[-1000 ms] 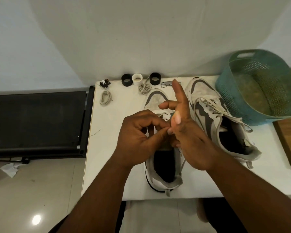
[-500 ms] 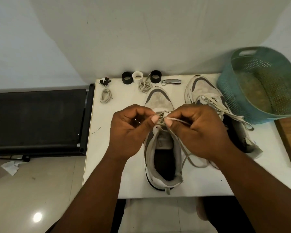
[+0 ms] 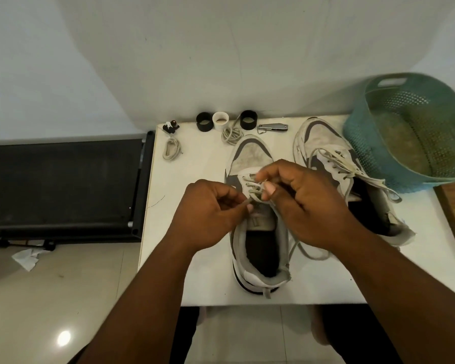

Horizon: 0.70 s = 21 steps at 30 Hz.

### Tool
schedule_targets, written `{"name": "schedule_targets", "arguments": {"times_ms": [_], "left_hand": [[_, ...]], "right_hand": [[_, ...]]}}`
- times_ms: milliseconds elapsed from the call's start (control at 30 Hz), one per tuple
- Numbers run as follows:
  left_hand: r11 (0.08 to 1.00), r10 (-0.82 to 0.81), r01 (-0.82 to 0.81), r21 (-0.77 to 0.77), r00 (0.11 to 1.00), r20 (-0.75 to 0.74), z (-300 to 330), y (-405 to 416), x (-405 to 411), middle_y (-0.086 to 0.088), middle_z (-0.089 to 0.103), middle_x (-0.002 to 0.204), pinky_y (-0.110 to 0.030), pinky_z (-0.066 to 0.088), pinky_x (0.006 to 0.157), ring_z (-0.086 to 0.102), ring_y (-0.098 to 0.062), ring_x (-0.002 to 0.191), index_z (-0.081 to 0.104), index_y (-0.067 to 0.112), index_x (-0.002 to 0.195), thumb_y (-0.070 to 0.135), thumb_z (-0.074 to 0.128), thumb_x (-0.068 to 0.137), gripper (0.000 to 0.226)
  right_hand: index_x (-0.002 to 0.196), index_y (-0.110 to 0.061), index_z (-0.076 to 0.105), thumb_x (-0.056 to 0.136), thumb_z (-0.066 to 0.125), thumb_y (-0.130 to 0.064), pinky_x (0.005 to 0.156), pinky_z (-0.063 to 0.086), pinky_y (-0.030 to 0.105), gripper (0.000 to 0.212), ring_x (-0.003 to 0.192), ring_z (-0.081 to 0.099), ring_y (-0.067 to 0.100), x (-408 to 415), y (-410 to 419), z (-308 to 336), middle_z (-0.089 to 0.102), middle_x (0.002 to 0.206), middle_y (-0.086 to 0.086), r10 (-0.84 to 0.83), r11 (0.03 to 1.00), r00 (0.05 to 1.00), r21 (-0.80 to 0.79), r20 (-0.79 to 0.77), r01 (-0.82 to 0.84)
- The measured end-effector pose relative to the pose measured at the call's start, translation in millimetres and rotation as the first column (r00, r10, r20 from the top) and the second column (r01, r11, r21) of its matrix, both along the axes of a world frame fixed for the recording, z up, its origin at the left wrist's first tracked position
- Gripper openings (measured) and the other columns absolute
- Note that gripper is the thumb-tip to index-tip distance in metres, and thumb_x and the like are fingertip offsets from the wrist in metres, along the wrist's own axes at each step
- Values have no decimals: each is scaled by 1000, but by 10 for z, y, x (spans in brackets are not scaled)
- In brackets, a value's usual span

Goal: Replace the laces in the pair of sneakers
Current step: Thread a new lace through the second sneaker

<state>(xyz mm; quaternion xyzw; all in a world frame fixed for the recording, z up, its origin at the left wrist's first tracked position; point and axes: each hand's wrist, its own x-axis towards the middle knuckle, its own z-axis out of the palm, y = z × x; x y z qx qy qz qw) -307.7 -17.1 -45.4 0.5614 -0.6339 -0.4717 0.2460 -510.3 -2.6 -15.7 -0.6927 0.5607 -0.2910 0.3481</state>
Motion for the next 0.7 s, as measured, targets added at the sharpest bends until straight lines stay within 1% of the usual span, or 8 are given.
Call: {"name": "schedule_targets", "arguments": {"times_ms": [67, 100, 167, 200, 300, 433, 567, 700], "left_hand": [[995, 12, -6, 95, 998, -63, 19, -34, 40, 2, 79, 79, -40, 61, 74, 74, -23, 74, 83, 18, 91, 15, 82, 87, 5], [991, 19, -7, 136, 996, -87, 31, -45, 56, -2, 79, 82, -40, 61, 74, 73, -23, 75, 83, 16, 93, 13, 80, 88, 7], [976, 34, 0, 219, 988, -149, 57, -50, 69, -6, 79, 83, -28, 59, 66, 71, -14, 72, 82, 14, 94, 9, 77, 89, 8], [964, 46, 4, 267, 982, -183, 65, -50, 72, -7, 79, 84, -23, 57, 67, 71, -10, 73, 82, 12, 94, 7, 76, 90, 9], [928, 96, 0, 373, 966, -239, 59, -71, 103, -10, 79, 89, -23, 60, 74, 73, -12, 78, 80, 8, 97, 8, 75, 91, 9], [900, 142, -18, 435, 957, -255, 65, -81, 142, -5, 75, 81, -26, 61, 79, 70, -11, 76, 80, 10, 91, 7, 74, 91, 7], [893, 154, -25, 449, 956, -252, 68, -77, 141, -4, 75, 81, -24, 61, 77, 70, -11, 76, 80, 11, 90, 8, 74, 91, 7], [893, 181, -53, 447, 951, -250, 67, -74, 128, -10, 77, 87, -28, 62, 80, 72, -14, 79, 80, 7, 94, 8, 76, 88, 8]], "right_hand": [[127, -32, 64, 99, 64, -21, 80, 50, 11, 31, 90, 67, -2, 14, 14, -34, 74, 89, -17, 25, 1000, 1000, 16, 4, -25], [127, -32, 66, 97, 68, -23, 83, 52, 15, 31, 91, 68, -4, 21, 18, -45, 75, 92, -18, 27, 999, 1000, 17, -5, -27], [115, -32, 74, 94, 72, -23, 82, 57, 25, 23, 88, 68, -1, 30, 22, -59, 75, 91, -18, 39, 999, 999, -6, -33, -39], [108, -33, 77, 93, 72, -23, 79, 57, 30, 19, 85, 68, 2, 34, 24, -69, 75, 89, -17, 56, 998, 997, -17, -53, -57], [104, -32, 78, 95, 70, -22, 76, 58, 38, 16, 82, 67, 7, 64, 31, -108, 74, 88, -14, 81, 996, 992, -23, -95, -83], [111, -25, 76, 95, 66, -22, 79, 60, 40, 19, 85, 70, 10, 72, 25, -143, 76, 95, -8, 10, 995, 996, -95, -92, -19], [106, -28, 77, 90, 75, -25, 76, 60, 36, 16, 84, 70, 4, 54, 26, -166, 75, 92, -12, 11, 997, 995, -70, -100, -18], [100, -33, 68, 87, 76, -25, 66, 58, 27, 17, 73, 68, 1, 57, 31, -141, 72, 83, -15, 15, 999, 997, -34, -81, -18]]}}
